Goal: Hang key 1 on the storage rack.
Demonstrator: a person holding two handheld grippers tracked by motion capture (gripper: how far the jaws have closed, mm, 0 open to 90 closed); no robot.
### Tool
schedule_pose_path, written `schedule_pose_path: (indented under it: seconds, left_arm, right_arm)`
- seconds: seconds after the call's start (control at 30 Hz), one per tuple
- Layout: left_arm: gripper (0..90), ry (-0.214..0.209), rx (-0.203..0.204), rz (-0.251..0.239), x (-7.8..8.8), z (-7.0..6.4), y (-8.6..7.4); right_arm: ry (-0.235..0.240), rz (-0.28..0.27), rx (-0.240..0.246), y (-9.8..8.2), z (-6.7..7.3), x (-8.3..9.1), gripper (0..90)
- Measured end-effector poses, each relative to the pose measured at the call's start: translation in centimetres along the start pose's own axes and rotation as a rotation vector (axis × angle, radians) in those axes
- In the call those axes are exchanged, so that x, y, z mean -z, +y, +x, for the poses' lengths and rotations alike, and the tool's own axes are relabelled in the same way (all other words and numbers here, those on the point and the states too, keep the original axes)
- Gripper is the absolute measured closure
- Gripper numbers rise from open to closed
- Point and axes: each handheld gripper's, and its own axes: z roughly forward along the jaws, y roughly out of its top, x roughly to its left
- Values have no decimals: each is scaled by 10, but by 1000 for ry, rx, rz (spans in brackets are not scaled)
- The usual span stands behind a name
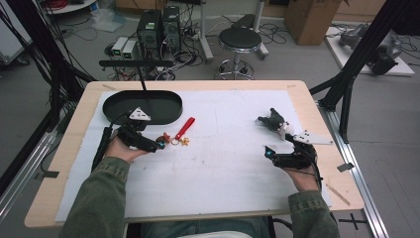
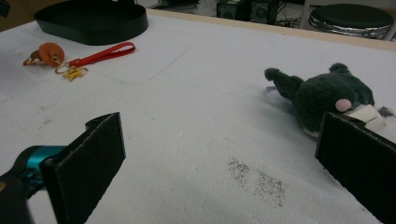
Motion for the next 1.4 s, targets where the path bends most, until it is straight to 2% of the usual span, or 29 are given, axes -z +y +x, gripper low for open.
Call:
schedule_pose_path:
  seconds: [0.13, 0.2, 0.3, 0.63, 0.73, 0.87, 1.27, 1.4]
  left_arm:
    - [53, -10, -3, 9, -6, -1, 4]
    - [66, -6, -12, 37, -11, -2, 5]
    - [66, -18, -16, 53, -16, -3, 8]
    - [71, -34, -47, 86, -34, -6, 34]
    - [74, -49, -58, 109, -40, -7, 41]
    - [74, -32, -72, 143, -51, -8, 48]
    - [96, -97, -95, 229, -85, -20, 70]
    - [113, -97, -97, 251, -95, -20, 78]
  right_arm:
    - [-1, 0, 3, 0, 0, 0, 5]
    - [1, 0, 2, 0, 0, 0, 5]
    - [-2, -2, 7, 0, -1, 0, 5]
    - [3, -1, 8, 0, 0, 0, 5]
    - [3, 1, -1, 0, 0, 0, 5]
    - [2, -1, 7, 0, -1, 0, 5]
    - [5, 0, 22, 1, 0, -2, 5]
    - [6, -1, 17, 1, 0, -2, 5]
